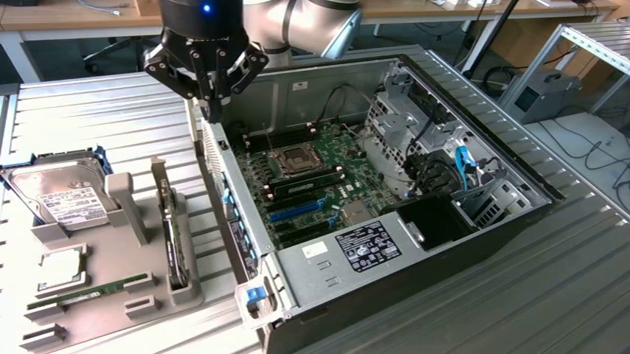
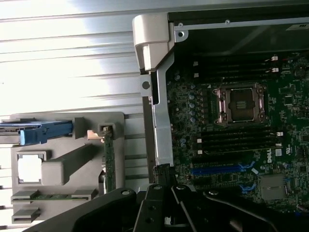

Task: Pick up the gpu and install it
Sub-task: 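Reach for the gpu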

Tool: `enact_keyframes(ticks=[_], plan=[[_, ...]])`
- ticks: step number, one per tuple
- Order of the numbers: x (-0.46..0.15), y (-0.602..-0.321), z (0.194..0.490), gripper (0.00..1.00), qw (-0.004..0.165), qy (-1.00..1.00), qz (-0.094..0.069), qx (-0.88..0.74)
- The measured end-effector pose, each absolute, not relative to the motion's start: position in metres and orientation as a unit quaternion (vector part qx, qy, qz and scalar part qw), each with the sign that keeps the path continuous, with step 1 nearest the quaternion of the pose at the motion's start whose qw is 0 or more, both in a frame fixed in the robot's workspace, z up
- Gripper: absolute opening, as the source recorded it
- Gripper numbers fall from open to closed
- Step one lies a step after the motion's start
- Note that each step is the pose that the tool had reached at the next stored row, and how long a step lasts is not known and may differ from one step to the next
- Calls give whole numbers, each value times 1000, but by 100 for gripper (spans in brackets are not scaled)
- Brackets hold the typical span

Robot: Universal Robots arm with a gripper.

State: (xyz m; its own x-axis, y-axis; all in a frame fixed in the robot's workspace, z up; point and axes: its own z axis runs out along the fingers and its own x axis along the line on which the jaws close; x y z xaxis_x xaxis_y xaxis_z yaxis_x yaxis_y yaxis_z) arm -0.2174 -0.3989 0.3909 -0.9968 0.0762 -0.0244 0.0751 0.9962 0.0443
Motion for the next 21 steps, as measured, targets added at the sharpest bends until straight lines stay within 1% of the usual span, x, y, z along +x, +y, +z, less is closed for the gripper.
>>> enact_keyframes(ticks=[21], plan=[[-223,-399,390,11,13,999,22,38]])
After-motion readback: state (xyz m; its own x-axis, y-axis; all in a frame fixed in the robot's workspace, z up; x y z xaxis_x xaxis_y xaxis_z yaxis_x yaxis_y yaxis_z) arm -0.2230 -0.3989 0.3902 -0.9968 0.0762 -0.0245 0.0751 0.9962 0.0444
